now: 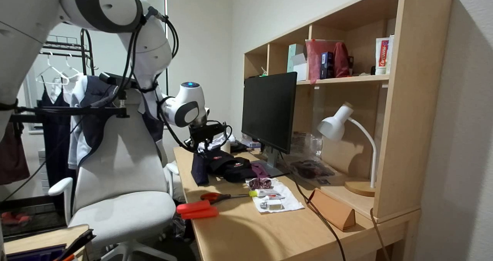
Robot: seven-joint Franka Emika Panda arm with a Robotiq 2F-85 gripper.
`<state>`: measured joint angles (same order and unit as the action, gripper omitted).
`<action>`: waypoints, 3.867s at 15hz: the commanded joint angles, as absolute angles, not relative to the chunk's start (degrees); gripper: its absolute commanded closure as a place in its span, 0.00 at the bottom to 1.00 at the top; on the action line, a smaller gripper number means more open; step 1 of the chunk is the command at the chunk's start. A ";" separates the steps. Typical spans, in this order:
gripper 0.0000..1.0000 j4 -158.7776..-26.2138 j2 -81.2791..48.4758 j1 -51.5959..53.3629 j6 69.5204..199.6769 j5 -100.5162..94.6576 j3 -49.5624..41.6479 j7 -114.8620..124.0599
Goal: Move the purse to the left then pick the orange object and place it on the table
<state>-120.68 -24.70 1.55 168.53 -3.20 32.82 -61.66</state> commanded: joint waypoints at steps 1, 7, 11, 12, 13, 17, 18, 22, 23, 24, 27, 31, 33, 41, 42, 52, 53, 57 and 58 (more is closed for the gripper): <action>0.21 -120.30 -19.26 1.86 163.55 -3.27 31.05 -59.83; 0.00 -127.38 -7.05 8.62 160.66 -5.92 18.01 -39.45; 0.00 -138.25 -0.26 11.21 159.35 -9.22 15.05 -24.00; 0.00 -141.74 1.61 11.59 159.64 -9.73 14.88 -19.98; 0.00 -144.39 3.23 12.08 159.42 -9.94 14.87 -15.95; 0.00 -153.97 9.77 11.08 158.26 -13.31 16.40 0.74; 0.00 -155.79 10.98 10.80 157.87 -13.93 16.86 4.70; 0.00 -155.89 10.50 10.73 155.77 -16.55 17.24 10.29; 0.00 -156.22 11.08 10.69 155.44 -17.05 17.58 11.48; 0.00 -156.20 11.11 10.76 155.48 -17.02 17.59 11.44; 0.00 -152.95 7.68 10.34 152.55 -15.86 17.44 13.38; 0.00 -149.38 3.37 9.32 150.54 -15.97 16.58 20.29; 0.00 -148.45 1.33 9.46 149.50 -15.81 15.70 23.56; 0.00 -149.30 -2.52 10.21 145.95 -13.92 11.51 36.51; 0.00 -149.43 -3.19 10.33 147.28 -13.57 11.19 37.44; 0.00 -148.47 -9.20 12.33 156.64 -9.93 8.60 43.01; 0.00 -148.37 -9.54 12.66 157.23 -10.00 8.15 43.33; 0.00 -148.09 -10.25 13.80 159.00 -10.88 5.89 45.75; 0.00 -148.16 -10.18 13.97 159.31 -10.91 5.45 46.17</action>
